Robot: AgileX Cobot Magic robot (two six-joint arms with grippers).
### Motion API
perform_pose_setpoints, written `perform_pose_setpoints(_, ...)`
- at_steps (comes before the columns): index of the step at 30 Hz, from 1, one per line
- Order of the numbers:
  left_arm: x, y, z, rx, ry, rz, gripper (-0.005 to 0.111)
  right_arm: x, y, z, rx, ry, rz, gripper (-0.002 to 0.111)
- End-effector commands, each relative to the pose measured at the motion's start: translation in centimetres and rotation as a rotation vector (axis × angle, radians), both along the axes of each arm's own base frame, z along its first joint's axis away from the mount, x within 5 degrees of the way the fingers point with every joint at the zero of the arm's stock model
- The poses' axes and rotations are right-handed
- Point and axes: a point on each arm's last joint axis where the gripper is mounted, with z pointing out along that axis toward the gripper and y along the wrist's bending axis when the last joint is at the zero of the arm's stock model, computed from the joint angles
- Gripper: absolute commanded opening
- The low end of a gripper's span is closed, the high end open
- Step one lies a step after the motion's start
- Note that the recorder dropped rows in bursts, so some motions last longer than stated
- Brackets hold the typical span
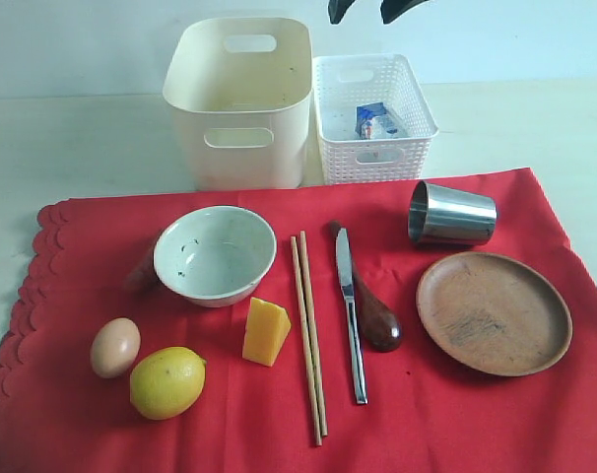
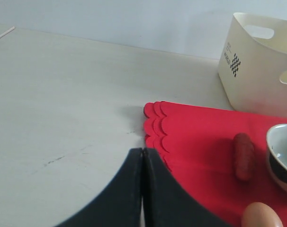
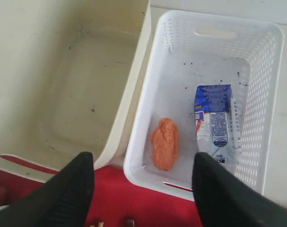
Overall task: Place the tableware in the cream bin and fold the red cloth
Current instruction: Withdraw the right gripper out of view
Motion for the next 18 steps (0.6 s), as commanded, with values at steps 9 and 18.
perform_pose_setpoints(9, 0.0, 0.0, 0.1, -0.001, -0.012, -0.004, 0.0, -2.3, -0.8, 4.7, 0.014, -0.074, 0.03, 0.058)
perform_pose_setpoints(18, 0.0, 0.0, 0.1, -0.001, -0.012, -0.004, 0.0, -4.2, -1.5, 7.6, 0.028, -0.112, 0.032, 0.058)
